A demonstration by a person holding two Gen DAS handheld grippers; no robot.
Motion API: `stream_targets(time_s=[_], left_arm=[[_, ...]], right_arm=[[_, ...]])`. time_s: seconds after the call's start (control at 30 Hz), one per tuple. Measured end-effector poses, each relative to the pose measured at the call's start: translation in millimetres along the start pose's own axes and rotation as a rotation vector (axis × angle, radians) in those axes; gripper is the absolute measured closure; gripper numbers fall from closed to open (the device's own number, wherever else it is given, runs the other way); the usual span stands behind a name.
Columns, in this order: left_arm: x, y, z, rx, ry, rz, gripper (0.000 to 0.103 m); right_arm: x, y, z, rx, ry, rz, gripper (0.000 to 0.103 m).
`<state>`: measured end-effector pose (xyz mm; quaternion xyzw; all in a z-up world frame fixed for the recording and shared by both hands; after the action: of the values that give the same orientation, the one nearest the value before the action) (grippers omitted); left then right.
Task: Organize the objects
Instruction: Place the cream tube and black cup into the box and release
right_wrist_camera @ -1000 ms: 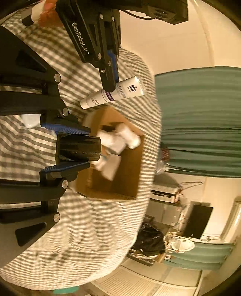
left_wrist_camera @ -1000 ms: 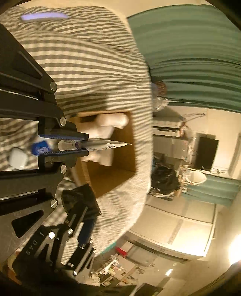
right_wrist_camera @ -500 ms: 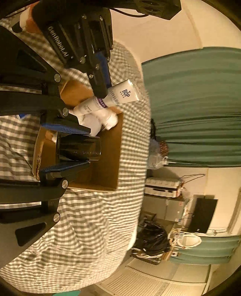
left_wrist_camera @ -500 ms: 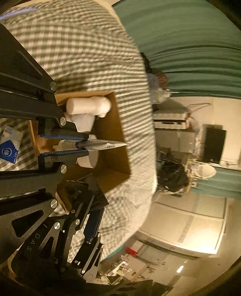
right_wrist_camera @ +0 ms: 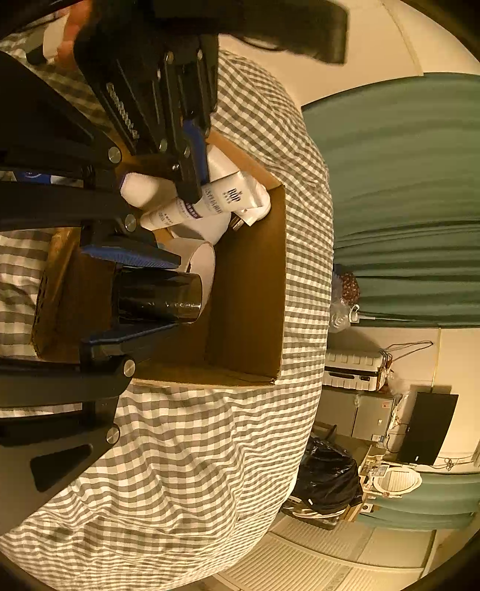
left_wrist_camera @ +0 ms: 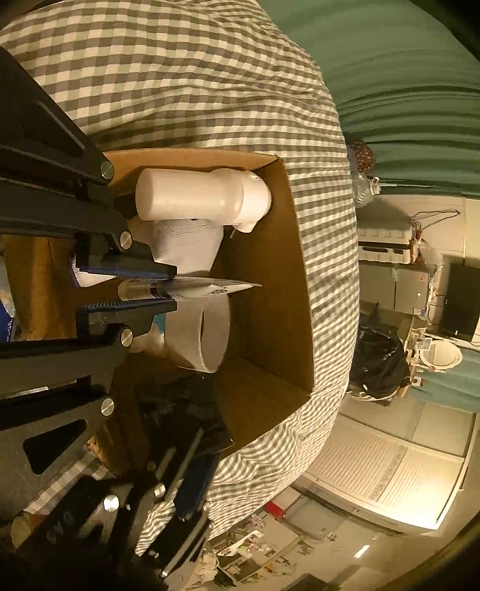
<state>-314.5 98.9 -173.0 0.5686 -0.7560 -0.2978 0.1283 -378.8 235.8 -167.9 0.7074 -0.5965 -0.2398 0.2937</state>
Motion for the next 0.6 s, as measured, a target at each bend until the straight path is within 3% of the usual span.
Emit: stream_targets(time_s=[0.03, 0.1, 0.13, 0.2, 0.27, 0.4, 0.47, 0.6], left_arm=[[0, -1, -2, 0.007, 0.003, -0.005, 0.091], [1, -3, -7, 0.019, 0.011, -0.008, 0.088], [1, -2, -12, 0.019, 0.015, -0.007, 0.082], [0, -1, -29, 0.002, 0.026, -0.002, 0.065], [1, 2, -47, -0.024, 0.033, -0.01, 0.038], [14, 9, -95, -0.09, 0.038, -0.059, 0.026], [18, 13, -114, -0.116, 0.056, -0.069, 0.014], [26, 18, -159, -0.187, 0.092, -0.055, 0.007]], right_arm=[[-2, 2, -2, -0.007, 0.0, 0.002, 0.071], [-1, 7, -12, -0.037, -0.003, 0.006, 0.05], [-2, 9, -17, -0.049, -0.007, 0.011, 0.049], [-3, 15, -31, -0.071, -0.022, 0.023, 0.049], [-4, 20, -48, -0.088, -0.033, 0.04, 0.046], [6, 34, -91, -0.146, -0.011, 0.055, 0.028], [12, 42, -117, -0.187, -0.036, 0.027, 0.02], [28, 53, -164, -0.259, -0.088, -0.028, 0.012]])
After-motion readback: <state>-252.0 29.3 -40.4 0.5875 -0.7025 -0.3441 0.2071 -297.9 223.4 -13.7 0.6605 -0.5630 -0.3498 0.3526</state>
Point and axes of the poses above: each gripper's, at about its wrist camera, not at the fingertips, and z roughly the way its jaws point, x to its left, y to its top, the point moved 10 cm from there along z, roughly the way its jaws point
